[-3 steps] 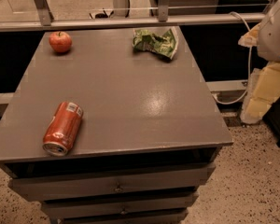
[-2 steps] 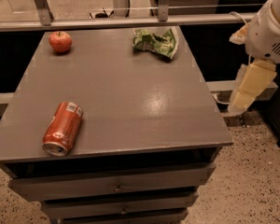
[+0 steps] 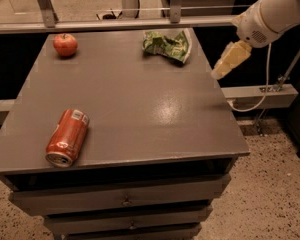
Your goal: Move green jalapeno chip bag near coke can
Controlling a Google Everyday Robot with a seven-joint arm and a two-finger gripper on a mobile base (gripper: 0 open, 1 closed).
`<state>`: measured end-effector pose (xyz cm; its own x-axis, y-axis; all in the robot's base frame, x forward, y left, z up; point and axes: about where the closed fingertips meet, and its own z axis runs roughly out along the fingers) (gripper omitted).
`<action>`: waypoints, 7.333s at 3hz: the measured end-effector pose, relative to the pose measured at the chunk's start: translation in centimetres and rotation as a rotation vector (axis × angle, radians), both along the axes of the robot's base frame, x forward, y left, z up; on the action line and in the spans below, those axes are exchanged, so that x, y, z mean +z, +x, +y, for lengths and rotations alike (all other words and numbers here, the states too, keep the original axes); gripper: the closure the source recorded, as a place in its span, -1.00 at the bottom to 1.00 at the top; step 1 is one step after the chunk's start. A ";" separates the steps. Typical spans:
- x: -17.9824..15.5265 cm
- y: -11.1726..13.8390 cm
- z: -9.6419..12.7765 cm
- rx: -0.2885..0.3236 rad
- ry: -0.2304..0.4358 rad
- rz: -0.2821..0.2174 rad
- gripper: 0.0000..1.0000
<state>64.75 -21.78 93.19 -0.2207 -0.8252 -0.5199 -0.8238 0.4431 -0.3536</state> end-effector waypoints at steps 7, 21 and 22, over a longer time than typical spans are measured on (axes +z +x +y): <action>-6.8 17.3 10.2 -0.024 0.492 0.001 -0.72; -6.6 -11.9 21.3 0.515 0.498 0.225 1.00; -6.8 -12.9 22.4 0.539 0.517 0.235 1.00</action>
Offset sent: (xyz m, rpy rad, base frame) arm 0.0524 0.0044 -0.0015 0.0920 -0.0613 -0.0078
